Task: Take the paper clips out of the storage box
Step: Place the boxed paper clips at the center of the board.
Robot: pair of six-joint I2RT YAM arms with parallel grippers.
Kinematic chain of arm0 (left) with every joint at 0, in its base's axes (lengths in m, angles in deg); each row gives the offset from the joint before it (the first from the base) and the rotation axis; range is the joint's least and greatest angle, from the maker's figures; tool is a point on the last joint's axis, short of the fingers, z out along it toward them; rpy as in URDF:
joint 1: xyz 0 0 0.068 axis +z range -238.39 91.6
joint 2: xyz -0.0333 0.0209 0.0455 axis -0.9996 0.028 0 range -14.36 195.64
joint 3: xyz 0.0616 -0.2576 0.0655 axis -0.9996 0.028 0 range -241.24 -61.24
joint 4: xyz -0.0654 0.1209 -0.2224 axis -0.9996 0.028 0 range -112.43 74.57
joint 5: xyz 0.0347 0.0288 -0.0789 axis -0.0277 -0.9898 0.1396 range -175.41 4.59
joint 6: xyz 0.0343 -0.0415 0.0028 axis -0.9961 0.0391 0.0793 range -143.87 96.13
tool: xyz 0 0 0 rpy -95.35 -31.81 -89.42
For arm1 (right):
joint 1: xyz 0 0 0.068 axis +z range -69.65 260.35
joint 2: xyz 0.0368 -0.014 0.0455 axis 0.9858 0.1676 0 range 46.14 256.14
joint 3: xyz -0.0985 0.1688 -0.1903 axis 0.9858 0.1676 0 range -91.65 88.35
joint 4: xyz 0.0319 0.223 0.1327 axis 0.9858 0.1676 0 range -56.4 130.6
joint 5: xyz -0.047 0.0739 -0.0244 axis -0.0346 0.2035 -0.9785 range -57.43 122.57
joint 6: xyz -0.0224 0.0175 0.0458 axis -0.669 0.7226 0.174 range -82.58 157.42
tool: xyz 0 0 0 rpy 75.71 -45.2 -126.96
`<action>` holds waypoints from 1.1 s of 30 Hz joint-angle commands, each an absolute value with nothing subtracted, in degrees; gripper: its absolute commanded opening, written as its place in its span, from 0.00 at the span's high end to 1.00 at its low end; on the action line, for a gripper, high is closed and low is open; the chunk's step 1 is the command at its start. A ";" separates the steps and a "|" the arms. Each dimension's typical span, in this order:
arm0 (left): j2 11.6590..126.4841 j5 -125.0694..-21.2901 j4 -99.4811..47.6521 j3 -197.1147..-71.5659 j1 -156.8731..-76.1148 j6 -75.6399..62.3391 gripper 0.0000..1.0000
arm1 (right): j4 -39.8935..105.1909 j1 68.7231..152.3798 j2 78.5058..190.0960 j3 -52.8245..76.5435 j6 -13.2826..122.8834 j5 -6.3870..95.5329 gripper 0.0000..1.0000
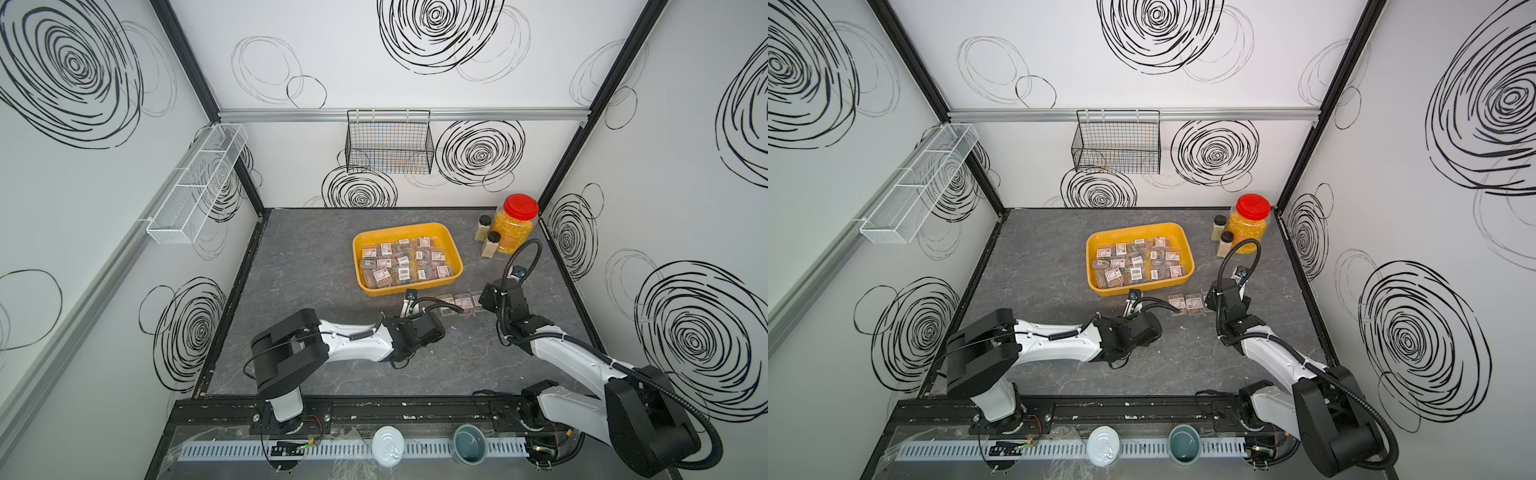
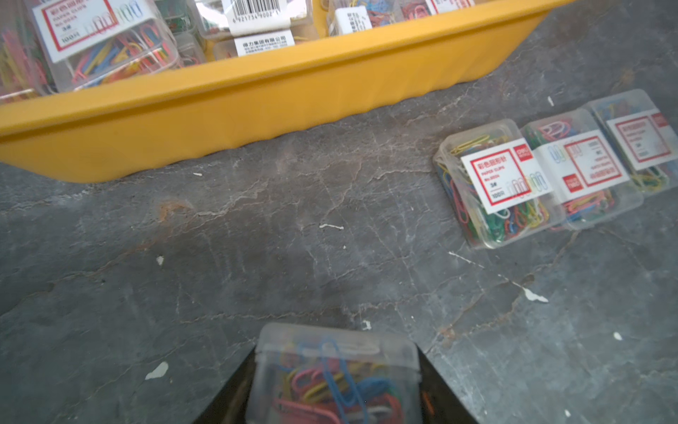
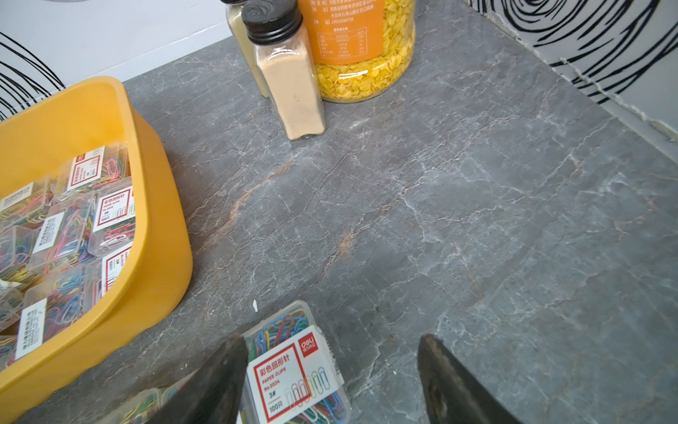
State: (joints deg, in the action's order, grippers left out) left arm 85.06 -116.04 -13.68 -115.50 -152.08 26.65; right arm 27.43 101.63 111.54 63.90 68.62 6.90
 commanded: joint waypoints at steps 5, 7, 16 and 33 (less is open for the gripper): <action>86.63 -115.28 -15.83 -117.67 -151.08 26.83 0.31 | 27.64 102.09 111.70 63.48 68.27 5.59 0.24; 86.79 -114.79 -16.39 -117.71 -150.97 26.51 0.27 | 27.58 102.20 111.42 63.64 68.27 5.49 0.24; 86.11 -114.33 -17.86 -117.93 -150.89 26.30 0.21 | 27.62 102.40 111.54 63.58 67.96 5.76 0.24; 85.36 -104.34 -39.53 -105.24 -146.27 25.00 0.26 | 27.81 103.00 111.83 63.31 67.91 5.02 0.24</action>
State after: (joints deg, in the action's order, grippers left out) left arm 85.91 -108.26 -30.12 -106.80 -146.81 25.49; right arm 27.43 102.48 111.54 63.90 68.20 6.58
